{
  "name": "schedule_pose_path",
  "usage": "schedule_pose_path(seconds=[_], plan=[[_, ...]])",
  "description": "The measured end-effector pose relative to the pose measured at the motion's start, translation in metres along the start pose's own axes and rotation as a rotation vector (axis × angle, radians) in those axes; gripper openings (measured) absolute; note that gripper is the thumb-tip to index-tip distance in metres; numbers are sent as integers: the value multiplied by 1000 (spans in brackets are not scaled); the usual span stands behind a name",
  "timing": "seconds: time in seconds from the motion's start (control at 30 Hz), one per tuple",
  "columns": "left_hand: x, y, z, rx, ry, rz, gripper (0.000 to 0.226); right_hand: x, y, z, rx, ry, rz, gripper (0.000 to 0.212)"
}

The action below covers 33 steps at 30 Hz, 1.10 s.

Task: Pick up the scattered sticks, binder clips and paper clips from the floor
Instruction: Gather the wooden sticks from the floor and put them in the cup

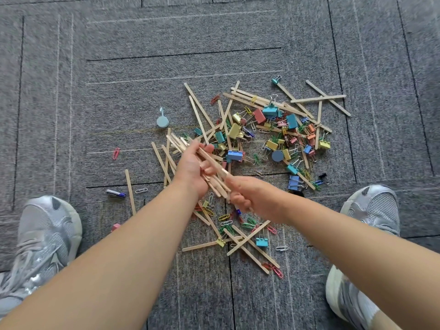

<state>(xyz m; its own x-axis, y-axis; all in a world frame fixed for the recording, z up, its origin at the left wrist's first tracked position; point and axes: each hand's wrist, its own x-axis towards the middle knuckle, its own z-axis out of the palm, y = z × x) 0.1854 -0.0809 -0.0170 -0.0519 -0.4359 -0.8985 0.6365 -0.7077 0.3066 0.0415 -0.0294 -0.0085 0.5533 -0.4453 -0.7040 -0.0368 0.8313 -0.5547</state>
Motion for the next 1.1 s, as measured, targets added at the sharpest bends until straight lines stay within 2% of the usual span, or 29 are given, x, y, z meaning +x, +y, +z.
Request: schedule_pose_path(seconds=[0.13,0.2,0.4,0.57,0.63,0.73,0.83,1.0,1.1], plan=[[0,13,-1,-39,102,145,27,-16,-5,-31,-135,-186,230,32],[0,17,-4,-38,108,133,30,-23,-4,-41,-173,-155,287,31],[-2,8,-5,274,137,104,30,-20,-19,-43,-45,143,141,29],[-15,6,1,135,28,4,28,-7,-40,-20,-144,390,43,23],[-23,14,1,218,-25,-33,26,-7,-50,-6,-198,450,-27,22],[-38,33,-6,381,7,-38,26,-8,-73,20,-258,506,-134,23],[-53,60,-12,489,43,-40,24,-6,-99,54,-272,521,-162,13],[-75,97,-21,499,-3,40,50,18,-113,113,-81,545,-143,10],[-79,104,-38,550,47,99,38,37,-99,138,-52,541,-106,9]])
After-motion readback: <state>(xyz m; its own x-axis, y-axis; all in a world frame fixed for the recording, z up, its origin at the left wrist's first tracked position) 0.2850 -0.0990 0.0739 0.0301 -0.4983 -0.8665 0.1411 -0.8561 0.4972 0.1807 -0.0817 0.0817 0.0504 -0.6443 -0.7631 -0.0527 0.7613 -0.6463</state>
